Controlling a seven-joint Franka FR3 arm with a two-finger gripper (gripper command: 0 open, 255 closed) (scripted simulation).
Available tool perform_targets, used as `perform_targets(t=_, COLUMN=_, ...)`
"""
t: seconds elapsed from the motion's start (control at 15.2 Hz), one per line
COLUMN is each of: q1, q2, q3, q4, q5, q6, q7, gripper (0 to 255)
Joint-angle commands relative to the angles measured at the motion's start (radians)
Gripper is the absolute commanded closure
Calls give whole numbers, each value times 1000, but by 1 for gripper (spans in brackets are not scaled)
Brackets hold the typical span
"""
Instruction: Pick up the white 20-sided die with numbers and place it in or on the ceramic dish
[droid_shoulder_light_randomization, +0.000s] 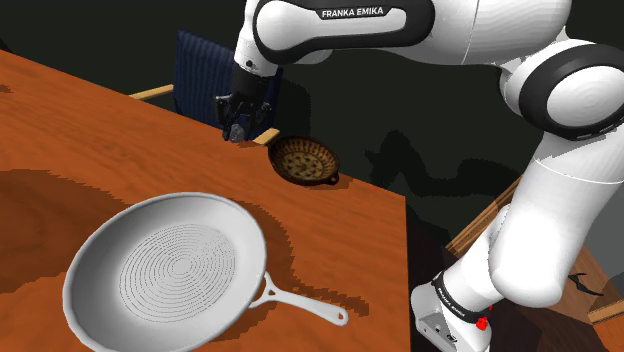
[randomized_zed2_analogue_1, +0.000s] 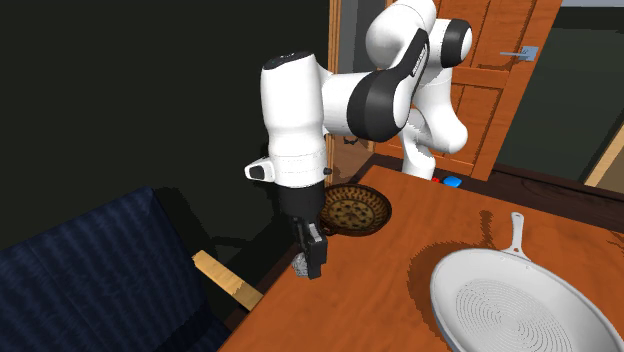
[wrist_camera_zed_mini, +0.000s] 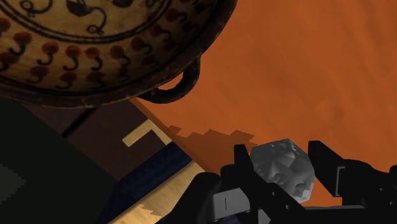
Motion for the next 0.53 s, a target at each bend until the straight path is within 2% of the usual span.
perform_targets(t=0.0, q1=0, q2=0, q3=0, q4=0, q5=0, q6=0, q7=0, gripper=255)
perform_targets(t=0.2, q1=0, q2=0, q3=0, q4=0, q5=0, q6=0, q7=0, gripper=255)
perform_targets(t=0.46, q1=0, q2=-8, q3=0, q4=42, q5=-1, q6=-50, q7=8, gripper=255)
